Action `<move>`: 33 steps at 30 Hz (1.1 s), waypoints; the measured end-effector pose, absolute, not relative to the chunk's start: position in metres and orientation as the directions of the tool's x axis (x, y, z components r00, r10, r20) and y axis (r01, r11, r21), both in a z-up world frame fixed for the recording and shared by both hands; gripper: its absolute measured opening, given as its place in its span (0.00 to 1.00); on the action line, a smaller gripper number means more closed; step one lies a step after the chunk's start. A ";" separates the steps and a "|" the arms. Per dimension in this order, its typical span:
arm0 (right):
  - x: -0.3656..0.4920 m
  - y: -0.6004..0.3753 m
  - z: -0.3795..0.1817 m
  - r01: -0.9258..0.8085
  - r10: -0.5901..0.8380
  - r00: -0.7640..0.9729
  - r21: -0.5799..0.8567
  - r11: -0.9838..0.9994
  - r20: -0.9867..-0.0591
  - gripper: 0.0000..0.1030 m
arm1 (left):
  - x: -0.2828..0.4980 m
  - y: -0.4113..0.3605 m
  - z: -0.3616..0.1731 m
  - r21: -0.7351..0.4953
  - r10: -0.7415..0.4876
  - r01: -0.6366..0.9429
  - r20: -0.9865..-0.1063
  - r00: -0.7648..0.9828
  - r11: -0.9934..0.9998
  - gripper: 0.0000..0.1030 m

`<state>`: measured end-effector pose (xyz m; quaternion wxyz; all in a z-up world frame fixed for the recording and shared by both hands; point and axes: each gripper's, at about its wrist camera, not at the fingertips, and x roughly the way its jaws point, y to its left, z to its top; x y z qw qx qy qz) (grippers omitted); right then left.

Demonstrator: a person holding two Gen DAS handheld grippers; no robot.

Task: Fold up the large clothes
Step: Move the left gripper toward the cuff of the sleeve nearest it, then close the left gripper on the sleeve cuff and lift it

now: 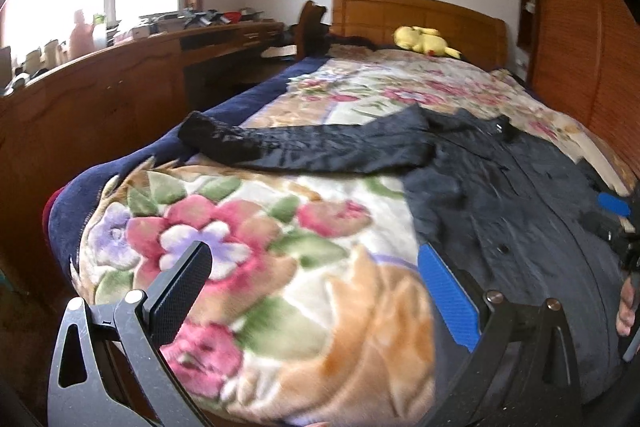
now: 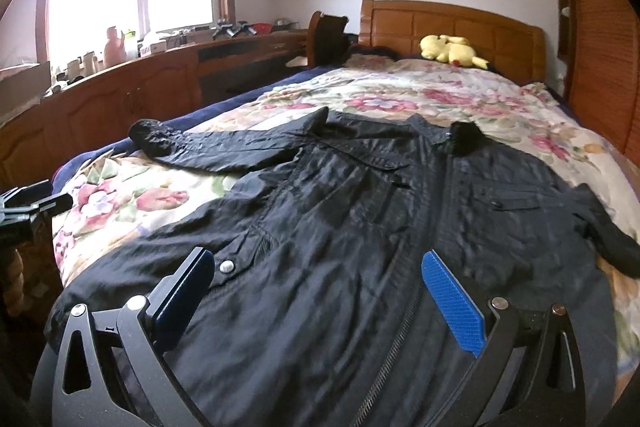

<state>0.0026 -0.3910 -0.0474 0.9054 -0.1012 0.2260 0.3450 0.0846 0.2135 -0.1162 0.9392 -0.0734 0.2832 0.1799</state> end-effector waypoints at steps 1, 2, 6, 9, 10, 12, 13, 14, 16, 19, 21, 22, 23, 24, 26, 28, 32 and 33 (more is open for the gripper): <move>0.004 -0.389 -0.049 -0.674 0.581 0.657 -0.028 0.738 -0.480 1.00 | 0.088 0.220 -0.115 -0.043 0.297 -0.385 -0.559 0.774 0.922 1.00; 0.007 -0.385 -0.050 -0.676 0.582 0.655 -0.031 0.736 -0.482 1.00 | 0.090 0.225 -0.115 -0.044 0.301 -0.390 -0.559 0.773 0.920 1.00; 0.014 -0.377 -0.068 -0.683 0.576 0.633 -0.022 0.730 -0.517 1.00 | 0.104 0.251 -0.112 -0.029 0.329 -0.415 -0.562 0.759 0.909 1.00; 0.019 -0.372 -0.076 -0.679 0.561 0.632 -0.033 0.733 -0.535 1.00 | 0.116 0.274 -0.109 -0.043 0.336 -0.433 -0.566 0.753 0.900 1.00; 0.019 -0.374 -0.076 -0.678 0.561 0.633 -0.032 0.735 -0.534 1.00 | 0.122 0.283 -0.108 -0.049 0.337 -0.440 -0.569 0.750 0.897 1.00; 0.019 -0.375 -0.076 -0.674 0.558 0.633 -0.027 0.738 -0.537 1.00 | 0.133 0.297 -0.107 -0.052 0.338 -0.445 -0.575 0.746 0.894 1.00; 0.020 -0.375 -0.077 -0.674 0.558 0.631 -0.023 0.739 -0.540 1.00 | 0.139 0.304 -0.107 -0.049 0.338 -0.447 -0.580 0.741 0.893 1.00; 0.021 -0.375 -0.077 -0.673 0.557 0.627 -0.018 0.740 -0.544 1.00 | 0.147 0.311 -0.108 -0.047 0.336 -0.444 -0.584 0.739 0.895 1.00; 0.024 -0.375 -0.078 -0.665 0.549 0.629 -0.015 0.747 -0.551 1.00 | 0.161 0.322 -0.110 -0.048 0.322 -0.428 -0.585 0.745 0.902 1.00; 0.027 -0.377 -0.079 -0.653 0.539 0.624 0.000 0.757 -0.566 1.00 | 0.181 0.336 -0.114 -0.047 0.314 -0.424 -0.599 0.737 0.905 0.99; 0.030 -0.373 -0.080 -0.653 0.537 0.617 0.007 0.758 -0.576 1.00 | 0.196 0.345 -0.119 -0.055 0.296 -0.412 -0.610 0.735 0.909 0.89; 0.031 -0.373 -0.081 -0.652 0.536 0.614 0.010 0.758 -0.579 1.00 | 0.203 0.350 -0.121 -0.058 0.287 -0.407 -0.618 0.732 0.912 0.87; 0.032 -0.373 -0.081 -0.652 0.536 0.613 0.013 0.759 -0.581 1.00 | 0.209 0.354 -0.123 -0.057 0.285 -0.406 -0.624 0.727 0.912 0.82; 0.031 -0.373 -0.081 -0.650 0.535 0.612 0.015 0.760 -0.583 1.00 | 0.215 0.360 -0.126 -0.053 0.288 -0.410 -0.629 0.722 0.911 0.76; 0.033 -0.373 -0.081 -0.649 0.533 0.609 0.017 0.761 -0.587 1.00 | 0.228 0.372 -0.130 -0.040 0.304 -0.426 -0.638 0.707 0.904 0.72; 0.034 -0.372 -0.082 -0.647 0.529 0.607 0.018 0.763 -0.593 1.00 | 0.239 0.387 -0.135 -0.029 0.330 -0.455 -0.648 0.687 0.890 0.69; 0.036 -0.373 -0.083 -0.639 0.523 0.604 0.027 0.769 -0.601 1.00 | 0.251 0.414 -0.144 -0.024 0.381 -0.527 -0.662 0.645 0.849 0.68; 0.037 -0.374 -0.083 -0.637 0.523 0.604 0.031 0.771 -0.602 1.00 | 0.253 0.420 -0.146 -0.025 0.393 -0.545 -0.666 0.634 0.838 0.68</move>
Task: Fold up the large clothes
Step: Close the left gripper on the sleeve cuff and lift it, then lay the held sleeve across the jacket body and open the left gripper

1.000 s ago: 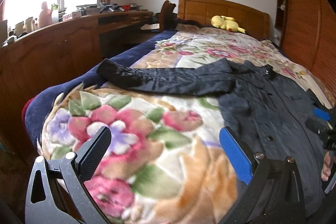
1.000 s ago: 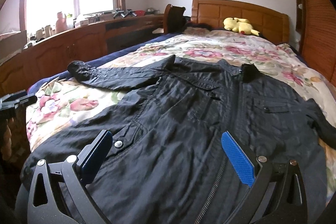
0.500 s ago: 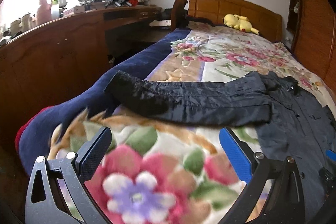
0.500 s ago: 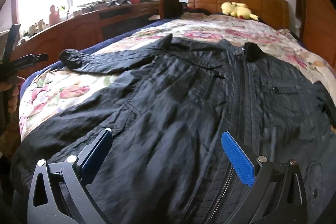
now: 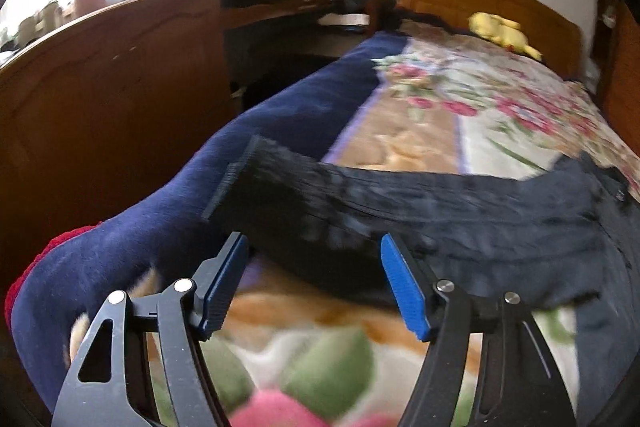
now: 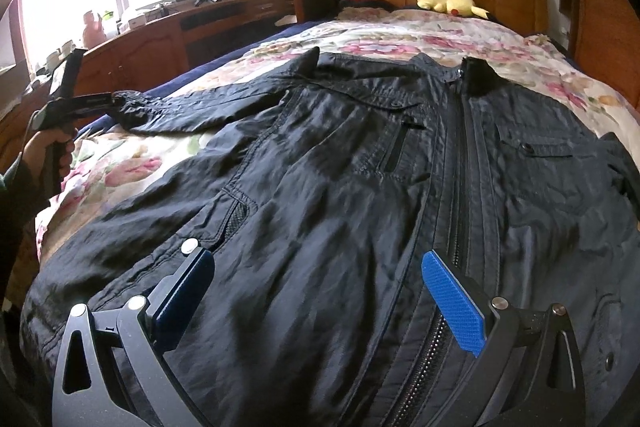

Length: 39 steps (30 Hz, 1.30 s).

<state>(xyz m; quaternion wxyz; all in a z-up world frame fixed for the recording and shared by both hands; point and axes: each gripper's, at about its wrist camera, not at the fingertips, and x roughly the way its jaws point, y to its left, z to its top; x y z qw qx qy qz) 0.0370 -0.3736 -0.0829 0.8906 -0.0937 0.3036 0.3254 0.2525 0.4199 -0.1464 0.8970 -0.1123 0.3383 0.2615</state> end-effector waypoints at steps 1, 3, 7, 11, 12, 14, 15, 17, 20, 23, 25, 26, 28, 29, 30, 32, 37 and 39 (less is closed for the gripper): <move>0.038 -0.374 -0.083 -0.634 0.522 0.603 0.035 0.773 -0.604 1.00 | 0.253 0.426 -0.148 -0.028 0.400 -0.559 -0.670 0.626 0.829 0.68; 0.040 -0.376 -0.084 -0.627 0.519 0.600 0.046 0.778 -0.609 1.00 | 0.255 0.435 -0.150 -0.017 0.425 -0.592 -0.680 0.597 0.806 0.68; 0.042 -0.377 -0.085 -0.607 0.500 0.606 0.047 0.794 -0.619 1.00 | 0.260 0.449 -0.156 0.001 0.444 -0.625 -0.705 0.553 0.781 0.68; 0.040 -0.375 -0.085 -0.583 0.458 0.622 0.014 0.812 -0.635 1.00 | 0.273 0.459 -0.160 0.000 0.417 -0.612 -0.732 0.539 0.791 0.59; 0.040 -0.375 -0.085 -0.581 0.453 0.622 0.012 0.814 -0.639 1.00 | 0.276 0.459 -0.160 -0.004 0.404 -0.602 -0.737 0.542 0.798 0.45; 0.039 -0.380 -0.082 -0.573 0.451 0.618 0.024 0.819 -0.644 1.00 | 0.284 0.458 -0.159 -0.013 0.376 -0.569 -0.738 0.560 0.822 0.15; 0.039 -0.385 -0.080 -0.566 0.452 0.617 0.036 0.824 -0.644 1.00 | 0.288 0.456 -0.159 -0.021 0.359 -0.556 -0.744 0.564 0.831 0.10; 0.038 -0.395 -0.074 -0.560 0.458 0.615 0.054 0.827 -0.642 1.00 | 0.289 0.450 -0.148 -0.027 0.351 -0.541 -0.733 0.582 0.841 0.07; 0.034 -0.410 -0.058 -0.549 0.439 0.649 0.017 0.836 -0.621 1.00 | 0.285 0.431 -0.122 -0.033 0.353 -0.519 -0.697 0.625 0.854 0.05; 0.025 -0.420 -0.041 -0.556 0.442 0.670 -0.009 0.831 -0.596 1.00 | 0.280 0.396 -0.092 -0.029 0.348 -0.477 -0.644 0.681 0.879 0.05; 0.018 -0.428 -0.029 -0.567 0.448 0.684 -0.034 0.823 -0.576 1.00 | 0.278 0.360 -0.071 -0.020 0.325 -0.425 -0.614 0.720 0.905 0.05; 0.014 -0.433 -0.023 -0.570 0.447 0.693 -0.051 0.820 -0.566 1.00 | 0.279 0.344 -0.063 -0.019 0.309 -0.401 -0.605 0.734 0.916 0.05; 0.005 -0.445 -0.015 -0.571 0.450 0.709 -0.068 0.818 -0.543 1.00 | 0.281 0.301 -0.043 -0.017 0.262 -0.334 -0.584 0.769 0.943 0.05; 0.003 -0.452 -0.012 -0.568 0.452 0.714 -0.065 0.820 -0.535 1.00 | 0.283 0.285 -0.035 -0.018 0.241 -0.307 -0.577 0.780 0.952 0.04; 0.001 -0.459 -0.010 -0.565 0.456 0.717 -0.056 0.823 -0.528 1.00 | 0.285 0.264 -0.026 -0.018 0.212 -0.270 -0.571 0.793 0.963 0.04; -0.001 -0.473 -0.006 -0.563 0.473 0.716 -0.025 0.826 -0.514 1.00 | 0.284 0.218 -0.010 -0.009 0.161 -0.198 -0.548 0.821 0.980 0.04; -0.004 -0.503 -0.007 -0.563 0.492 0.712 0.011 0.826 -0.501 1.00 | 0.280 0.117 0.018 -0.008 0.015 -0.023 -0.523 0.852 1.000 0.04; 0.004 -0.509 -0.011 -0.557 0.485 0.705 0.019 0.830 -0.517 1.00 | 0.278 0.089 0.023 -0.007 -0.026 0.027 -0.523 0.852 1.000 0.04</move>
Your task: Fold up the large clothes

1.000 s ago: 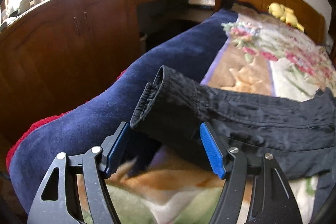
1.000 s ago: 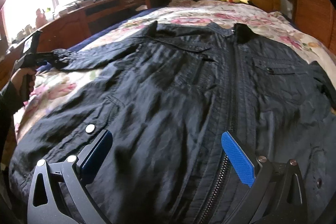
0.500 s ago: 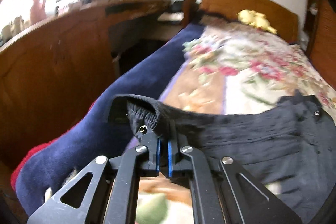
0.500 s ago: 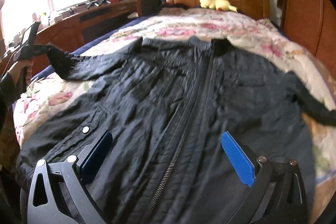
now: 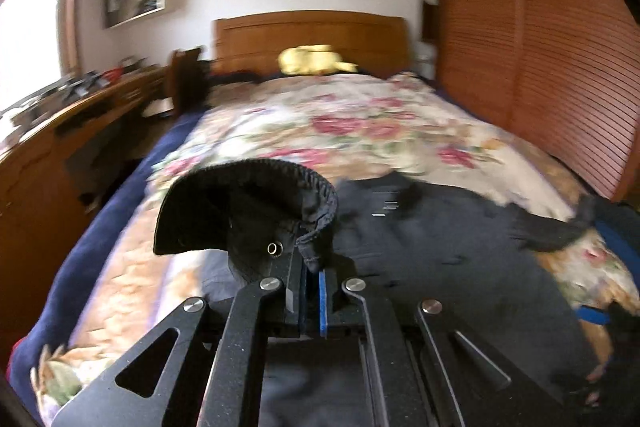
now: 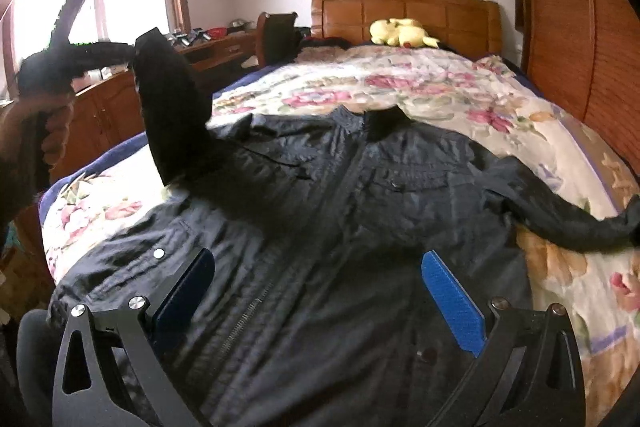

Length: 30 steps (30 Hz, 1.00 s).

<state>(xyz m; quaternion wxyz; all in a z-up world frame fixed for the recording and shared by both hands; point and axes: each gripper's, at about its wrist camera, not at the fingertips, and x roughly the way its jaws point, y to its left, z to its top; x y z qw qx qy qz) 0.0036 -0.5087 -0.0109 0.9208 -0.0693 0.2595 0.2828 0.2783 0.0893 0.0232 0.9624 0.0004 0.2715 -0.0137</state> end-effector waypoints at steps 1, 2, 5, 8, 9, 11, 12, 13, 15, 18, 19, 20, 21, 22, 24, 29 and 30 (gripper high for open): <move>0.008 -0.512 -0.012 -0.551 0.479 0.704 0.023 0.834 -0.524 1.00 | 0.276 0.079 0.025 -0.006 -0.039 0.042 -0.522 0.852 0.999 0.04; 0.009 -0.516 -0.013 -0.546 0.475 0.704 0.025 0.837 -0.528 1.00 | 0.274 0.066 0.025 -0.008 -0.057 0.062 -0.524 0.850 0.998 0.04; 0.016 -0.524 -0.016 -0.521 0.452 0.707 0.030 0.853 -0.544 1.00 | 0.264 0.041 0.021 -0.024 -0.104 0.108 -0.533 0.840 0.994 0.04; 0.017 -0.533 -0.016 -0.496 0.433 0.713 0.041 0.868 -0.551 1.00 | 0.254 0.020 0.011 -0.008 -0.126 0.146 -0.553 0.824 0.989 0.04; 0.018 -0.535 -0.016 -0.486 0.427 0.716 0.044 0.873 -0.552 1.00 | 0.247 0.013 0.007 -0.002 -0.132 0.158 -0.560 0.818 0.987 0.04; 0.024 -0.537 -0.013 -0.470 0.416 0.722 0.048 0.881 -0.553 1.00 | 0.234 0.004 -0.001 0.005 -0.143 0.178 -0.574 0.806 0.984 0.04; 0.025 -0.537 -0.012 -0.466 0.412 0.724 0.049 0.884 -0.553 1.00 | 0.228 0.002 -0.004 0.006 -0.146 0.184 -0.582 0.800 0.983 0.04; 0.023 -0.536 -0.010 -0.462 0.410 0.726 0.050 0.885 -0.553 1.00 | 0.220 0.001 -0.008 0.009 -0.146 0.188 -0.593 0.792 0.982 0.04; 0.021 -0.533 -0.008 -0.457 0.407 0.730 0.051 0.888 -0.550 1.00 | 0.213 0.000 -0.012 0.009 -0.146 0.190 -0.606 0.782 0.982 0.04; 0.019 -0.531 -0.007 -0.459 0.410 0.733 0.051 0.887 -0.543 1.00 | 0.202 0.000 -0.017 0.001 -0.135 0.174 -0.628 0.767 0.985 0.05; 0.020 -0.529 -0.008 -0.462 0.412 0.733 0.049 0.886 -0.542 1.00 | 0.196 0.004 -0.019 -0.010 -0.137 0.170 -0.637 0.759 0.985 0.05; 0.020 -0.528 -0.008 -0.465 0.414 0.732 0.047 0.884 -0.541 1.00 | 0.193 0.007 -0.021 -0.017 -0.139 0.166 -0.641 0.755 0.986 0.11; 0.020 -0.527 -0.008 -0.469 0.417 0.731 0.046 0.882 -0.540 1.00 | 0.187 0.011 -0.022 -0.030 -0.146 0.166 -0.642 0.752 0.986 0.17; 0.021 -0.524 -0.009 -0.474 0.420 0.729 0.044 0.879 -0.540 1.00 | 0.183 0.014 -0.023 -0.036 -0.148 0.163 -0.641 0.753 0.986 0.19; 0.024 -0.520 -0.011 -0.483 0.426 0.724 0.043 0.875 -0.542 1.00 | 0.170 0.020 -0.024 -0.037 -0.146 0.158 -0.631 0.762 0.987 0.29; 0.027 -0.506 -0.013 -0.509 0.450 0.705 0.051 0.859 -0.547 1.00 | 0.145 0.036 -0.029 -0.060 -0.150 0.145 -0.622 0.769 0.988 0.35; 0.025 -0.502 -0.014 -0.520 0.459 0.700 0.050 0.853 -0.548 1.00 | 0.140 0.040 -0.031 -0.068 -0.152 0.140 -0.622 0.768 0.988 0.36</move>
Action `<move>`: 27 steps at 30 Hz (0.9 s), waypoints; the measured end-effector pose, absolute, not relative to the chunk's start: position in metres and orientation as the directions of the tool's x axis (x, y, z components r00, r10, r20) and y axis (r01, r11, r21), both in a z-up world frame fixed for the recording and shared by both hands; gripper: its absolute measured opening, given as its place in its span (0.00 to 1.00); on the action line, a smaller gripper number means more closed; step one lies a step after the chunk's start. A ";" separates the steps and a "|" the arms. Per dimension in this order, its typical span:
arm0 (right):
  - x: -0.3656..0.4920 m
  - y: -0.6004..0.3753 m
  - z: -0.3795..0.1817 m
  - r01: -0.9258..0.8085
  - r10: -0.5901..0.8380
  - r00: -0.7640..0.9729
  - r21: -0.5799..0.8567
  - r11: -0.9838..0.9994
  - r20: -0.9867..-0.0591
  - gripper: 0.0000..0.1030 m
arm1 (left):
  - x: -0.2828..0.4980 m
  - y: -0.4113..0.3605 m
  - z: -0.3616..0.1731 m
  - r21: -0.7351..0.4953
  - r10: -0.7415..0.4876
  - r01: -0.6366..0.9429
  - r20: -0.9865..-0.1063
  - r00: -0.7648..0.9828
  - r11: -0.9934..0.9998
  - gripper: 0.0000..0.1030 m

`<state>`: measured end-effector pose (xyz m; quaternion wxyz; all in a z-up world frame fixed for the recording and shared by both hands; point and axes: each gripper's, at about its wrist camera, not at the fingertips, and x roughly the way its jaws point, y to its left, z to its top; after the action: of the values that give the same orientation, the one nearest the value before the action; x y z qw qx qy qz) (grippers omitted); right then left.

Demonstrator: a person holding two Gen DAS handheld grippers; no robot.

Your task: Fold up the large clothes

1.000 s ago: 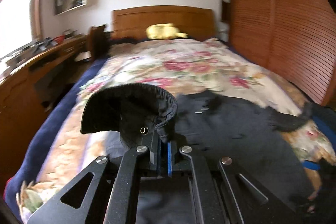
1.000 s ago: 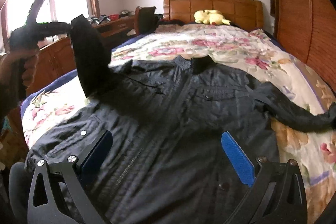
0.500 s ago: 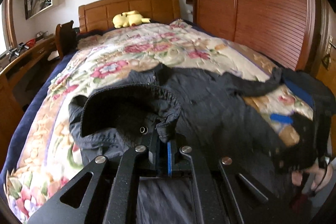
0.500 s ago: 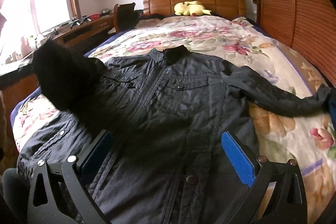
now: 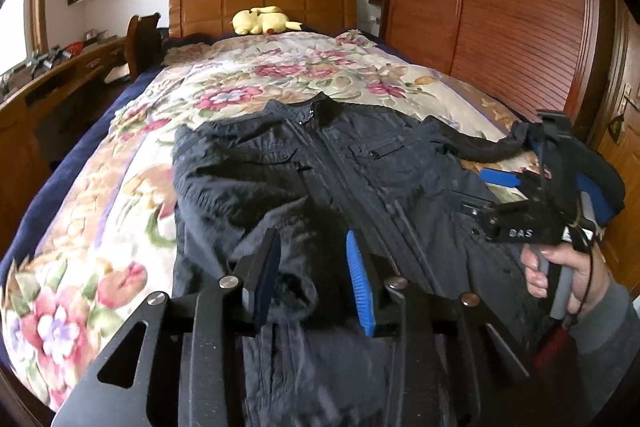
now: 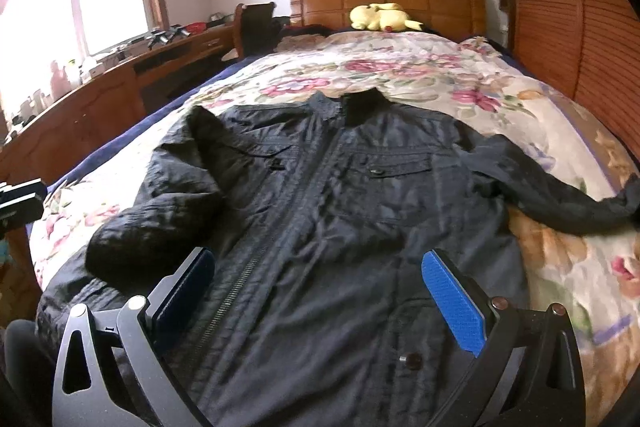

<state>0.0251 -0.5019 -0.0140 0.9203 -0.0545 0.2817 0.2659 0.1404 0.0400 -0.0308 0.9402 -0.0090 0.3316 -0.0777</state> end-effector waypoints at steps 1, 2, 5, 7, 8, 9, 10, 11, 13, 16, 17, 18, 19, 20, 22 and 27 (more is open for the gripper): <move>0.025 -0.498 -0.015 -0.531 0.467 0.695 0.049 0.846 -0.547 1.00 | 0.137 0.043 -0.032 -0.068 -0.148 0.135 -0.623 0.768 0.988 0.37; 0.024 -0.494 -0.015 -0.542 0.477 0.688 0.049 0.839 -0.547 1.00 | 0.134 0.047 -0.035 -0.059 -0.134 0.126 -0.625 0.769 0.990 0.41; 0.020 -0.479 -0.018 -0.582 0.512 0.659 0.057 0.811 -0.551 1.00 | 0.121 0.059 -0.040 -0.038 -0.103 0.101 -0.617 0.780 0.994 0.62; 0.016 -0.468 -0.020 -0.612 0.536 0.635 0.060 0.788 -0.556 1.00 | 0.112 0.069 -0.043 -0.039 -0.089 0.082 -0.613 0.785 0.996 0.68; 0.014 -0.462 -0.021 -0.628 0.548 0.624 0.058 0.776 -0.557 1.00 | 0.109 0.073 -0.044 -0.039 -0.081 0.072 -0.613 0.786 0.997 0.69; 0.011 -0.455 -0.022 -0.647 0.561 0.613 0.054 0.760 -0.556 1.00 | 0.106 0.077 -0.046 -0.038 -0.072 0.061 -0.614 0.786 0.997 0.70; 0.008 -0.447 -0.022 -0.667 0.575 0.601 0.048 0.743 -0.556 1.00 | 0.101 0.083 -0.048 -0.035 -0.056 0.044 -0.614 0.787 0.998 0.71; 0.007 -0.439 -0.022 -0.687 0.587 0.588 0.041 0.726 -0.557 1.00 | 0.099 0.088 -0.049 -0.032 -0.044 0.030 -0.614 0.788 0.999 0.71; 0.004 -0.425 -0.023 -0.721 0.614 0.561 0.037 0.692 -0.556 0.99 | 0.092 0.099 -0.053 -0.032 -0.017 -0.004 -0.616 0.787 0.999 0.72; 0.000 -0.402 -0.024 -0.767 0.648 0.516 0.036 0.641 -0.560 0.98 | 0.084 0.115 -0.058 -0.041 0.004 -0.038 -0.623 0.782 0.998 0.72; 0.000 -0.394 -0.026 -0.778 0.655 0.503 0.035 0.628 -0.563 0.96 | 0.082 0.119 -0.061 -0.042 0.011 -0.048 -0.624 0.782 0.998 0.72; 0.001 -0.388 -0.029 -0.785 0.658 0.494 0.035 0.619 -0.569 0.95 | 0.080 0.123 -0.062 -0.044 0.018 -0.058 -0.625 0.781 0.997 0.72; 0.004 -0.383 -0.032 -0.790 0.659 0.483 0.038 0.612 -0.576 0.90 | 0.078 0.127 -0.064 -0.049 0.022 -0.067 -0.626 0.779 0.997 0.72; 0.008 -0.378 -0.036 -0.795 0.659 0.470 0.044 0.605 -0.587 0.81 | 0.076 0.130 -0.065 -0.053 0.023 -0.072 -0.627 0.779 0.996 0.72; 0.017 -0.371 -0.045 -0.806 0.663 0.434 0.065 0.588 -0.610 0.56 | 0.075 0.132 -0.068 -0.054 0.027 -0.079 -0.631 0.776 0.995 0.72; 0.034 -0.381 -0.048 -0.796 0.647 0.452 0.050 0.603 -0.614 0.09 | 0.077 0.127 -0.068 -0.051 0.019 -0.066 -0.627 0.779 0.997 0.72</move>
<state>0.0337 -0.3806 -0.0482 0.8430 -0.1236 0.3014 0.4281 0.0768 0.1272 -0.0679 0.9425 -0.0350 0.3316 0.0226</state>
